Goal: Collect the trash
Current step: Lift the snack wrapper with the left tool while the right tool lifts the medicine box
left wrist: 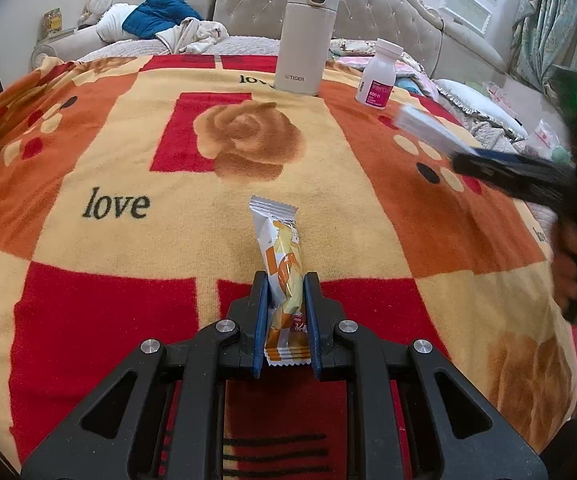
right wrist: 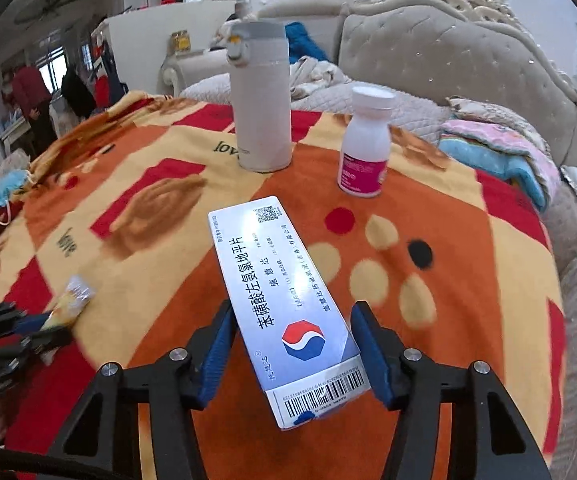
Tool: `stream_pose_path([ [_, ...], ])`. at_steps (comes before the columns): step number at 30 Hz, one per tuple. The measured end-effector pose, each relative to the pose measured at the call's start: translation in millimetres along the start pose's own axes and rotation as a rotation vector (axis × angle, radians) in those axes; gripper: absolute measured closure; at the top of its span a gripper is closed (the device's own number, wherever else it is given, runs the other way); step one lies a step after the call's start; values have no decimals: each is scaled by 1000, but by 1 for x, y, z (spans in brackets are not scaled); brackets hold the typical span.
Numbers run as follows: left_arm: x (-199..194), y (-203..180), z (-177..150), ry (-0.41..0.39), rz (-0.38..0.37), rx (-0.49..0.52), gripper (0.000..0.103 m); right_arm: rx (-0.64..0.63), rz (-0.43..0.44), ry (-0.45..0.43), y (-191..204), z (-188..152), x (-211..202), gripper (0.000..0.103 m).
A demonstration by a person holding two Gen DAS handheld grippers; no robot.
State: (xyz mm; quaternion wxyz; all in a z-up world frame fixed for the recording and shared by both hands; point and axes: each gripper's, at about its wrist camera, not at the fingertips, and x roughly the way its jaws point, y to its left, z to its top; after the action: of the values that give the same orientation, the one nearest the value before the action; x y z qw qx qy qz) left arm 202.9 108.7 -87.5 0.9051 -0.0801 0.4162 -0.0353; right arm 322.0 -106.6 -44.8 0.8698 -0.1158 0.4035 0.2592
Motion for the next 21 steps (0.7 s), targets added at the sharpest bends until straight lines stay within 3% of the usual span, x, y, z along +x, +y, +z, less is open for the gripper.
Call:
stream_pose_path([
  [8,1,-4,0,3,29,19,87,132,-39,-63,17,-87,-80,47],
  [14,-2,-11,-2,-1,60,37,88,228,-100,-97,20,-144,-100,47],
  [19,-31,-27,-7,-65,-57,-3,88,205,-160,-106,15,-153,-111,47],
  [21,-35,-41,-7,-67,-76,25,88,198,-165,-91,13,-156,-110,47],
])
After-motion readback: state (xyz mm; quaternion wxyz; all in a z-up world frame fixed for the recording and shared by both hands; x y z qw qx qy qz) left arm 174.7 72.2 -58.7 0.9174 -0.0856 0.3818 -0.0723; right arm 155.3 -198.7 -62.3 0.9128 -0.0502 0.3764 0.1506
